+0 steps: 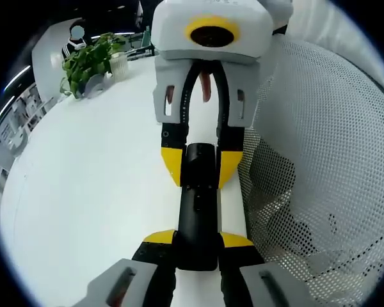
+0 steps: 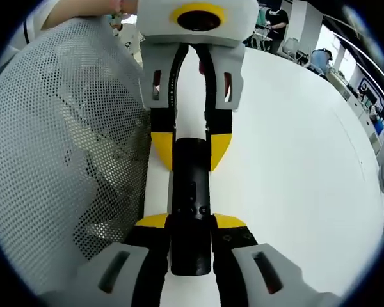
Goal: Press the specified remote control buttons in sequence, fully releasing each button before pressing the next.
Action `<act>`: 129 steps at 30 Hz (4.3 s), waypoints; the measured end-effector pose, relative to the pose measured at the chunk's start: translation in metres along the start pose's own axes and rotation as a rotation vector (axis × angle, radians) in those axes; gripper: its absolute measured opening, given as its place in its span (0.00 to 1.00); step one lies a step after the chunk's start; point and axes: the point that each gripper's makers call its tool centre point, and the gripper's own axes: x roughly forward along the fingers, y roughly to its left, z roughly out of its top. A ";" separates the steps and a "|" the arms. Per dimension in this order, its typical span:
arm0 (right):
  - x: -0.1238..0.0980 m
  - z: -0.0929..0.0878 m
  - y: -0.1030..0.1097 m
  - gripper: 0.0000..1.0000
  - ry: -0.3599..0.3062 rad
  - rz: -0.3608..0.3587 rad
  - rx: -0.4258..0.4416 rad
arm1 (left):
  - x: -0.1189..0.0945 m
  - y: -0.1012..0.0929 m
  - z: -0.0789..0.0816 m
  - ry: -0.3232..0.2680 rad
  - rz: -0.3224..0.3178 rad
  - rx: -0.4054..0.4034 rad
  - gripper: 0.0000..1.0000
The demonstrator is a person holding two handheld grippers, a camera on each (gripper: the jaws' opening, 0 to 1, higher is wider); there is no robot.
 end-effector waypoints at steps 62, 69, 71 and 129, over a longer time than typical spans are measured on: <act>-0.018 -0.037 -0.001 0.24 -0.026 -0.039 0.082 | -0.004 0.007 0.013 -0.140 0.052 -0.160 0.71; -0.018 -0.037 -0.002 0.24 -0.020 -0.046 0.072 | -0.026 0.021 0.043 -0.311 0.120 -0.261 1.00; -0.018 -0.037 -0.002 0.24 -0.020 -0.046 0.071 | -0.036 0.028 0.051 -0.347 0.160 -0.262 1.00; -0.026 -0.043 -0.055 0.24 0.053 -0.071 0.028 | -0.192 0.004 0.050 -0.720 0.802 -0.484 1.00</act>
